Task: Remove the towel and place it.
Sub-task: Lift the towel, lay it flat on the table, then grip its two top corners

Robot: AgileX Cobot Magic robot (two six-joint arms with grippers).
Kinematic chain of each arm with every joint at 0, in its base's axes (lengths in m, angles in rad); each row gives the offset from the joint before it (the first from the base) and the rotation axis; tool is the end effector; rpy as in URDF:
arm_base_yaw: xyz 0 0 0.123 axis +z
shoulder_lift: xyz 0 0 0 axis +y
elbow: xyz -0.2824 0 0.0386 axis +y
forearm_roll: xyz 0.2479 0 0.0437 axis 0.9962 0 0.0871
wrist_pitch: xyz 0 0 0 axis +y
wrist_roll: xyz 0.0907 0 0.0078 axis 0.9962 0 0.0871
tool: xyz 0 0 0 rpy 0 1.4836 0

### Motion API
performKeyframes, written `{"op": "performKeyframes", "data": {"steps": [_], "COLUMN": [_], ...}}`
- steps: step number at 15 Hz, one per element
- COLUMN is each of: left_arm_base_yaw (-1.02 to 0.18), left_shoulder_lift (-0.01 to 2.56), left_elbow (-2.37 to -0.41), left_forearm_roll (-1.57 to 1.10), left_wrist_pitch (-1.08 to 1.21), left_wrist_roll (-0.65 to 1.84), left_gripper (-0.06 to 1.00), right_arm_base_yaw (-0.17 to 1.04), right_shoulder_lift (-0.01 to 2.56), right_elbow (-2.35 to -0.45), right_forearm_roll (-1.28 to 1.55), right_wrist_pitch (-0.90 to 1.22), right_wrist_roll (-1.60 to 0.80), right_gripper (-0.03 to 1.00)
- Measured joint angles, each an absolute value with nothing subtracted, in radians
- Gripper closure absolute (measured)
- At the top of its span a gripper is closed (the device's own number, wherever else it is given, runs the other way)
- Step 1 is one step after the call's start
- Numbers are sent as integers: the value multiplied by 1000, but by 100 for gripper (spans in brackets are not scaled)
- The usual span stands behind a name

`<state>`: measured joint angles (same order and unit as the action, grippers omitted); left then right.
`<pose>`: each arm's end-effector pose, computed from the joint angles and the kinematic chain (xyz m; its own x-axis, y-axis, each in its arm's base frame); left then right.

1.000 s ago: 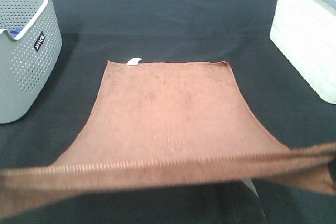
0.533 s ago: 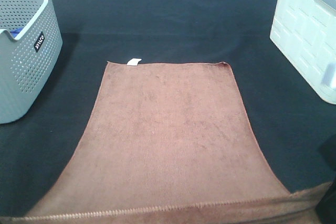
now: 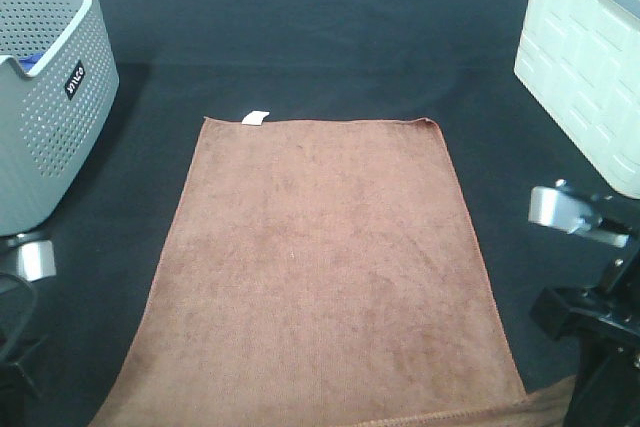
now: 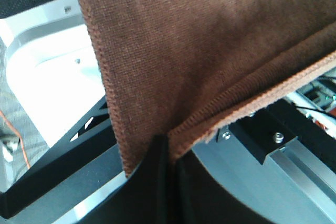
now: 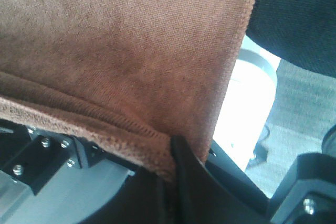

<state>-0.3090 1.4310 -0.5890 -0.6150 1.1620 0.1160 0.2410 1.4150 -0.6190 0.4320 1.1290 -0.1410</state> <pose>0.1531 -0.0995 0.1778 -0.9271 0.1561 0.3409 -0.0210 0.8862 -0.4628 0.1663 0.0764 0.1794 -0.9518 -0.1829 0.2461 -0.0867 0.9305 0.3560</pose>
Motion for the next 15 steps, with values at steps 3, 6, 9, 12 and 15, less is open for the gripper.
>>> {"op": "performKeyframes", "data": {"steps": [3, 6, 9, 12, 15], "left_arm_base_yaw": [-362, -444, -556, -622, -670], "left_shoulder_lift": [1487, 1543, 1601, 1638, 1648], "left_elbow": [-595, -657, -677, -687, -739], "left_forearm_roll": [-602, -558, -574, -585, -587], "left_wrist_pitch": [1137, 1133, 1109, 1088, 1068], "left_wrist_roll": [171, 174, 168, 151, 127], "left_gripper": [94, 94, 94, 94, 79], "right_arm_base_yaw": [233, 231, 230, 230, 230], "right_shoulder_lift": [1495, 1548, 1554, 1554, 1554], "right_elbow": [-619, -619, -616, -616, -616], "right_forearm_roll": [447, 444, 426, 424, 424], "right_wrist_pitch": [1086, 1074, 1069, 1066, 1064], "right_wrist_roll": [-204, -240, -253, -258, -258], "right_gripper": [96, 94, 85, 81, 60]}}
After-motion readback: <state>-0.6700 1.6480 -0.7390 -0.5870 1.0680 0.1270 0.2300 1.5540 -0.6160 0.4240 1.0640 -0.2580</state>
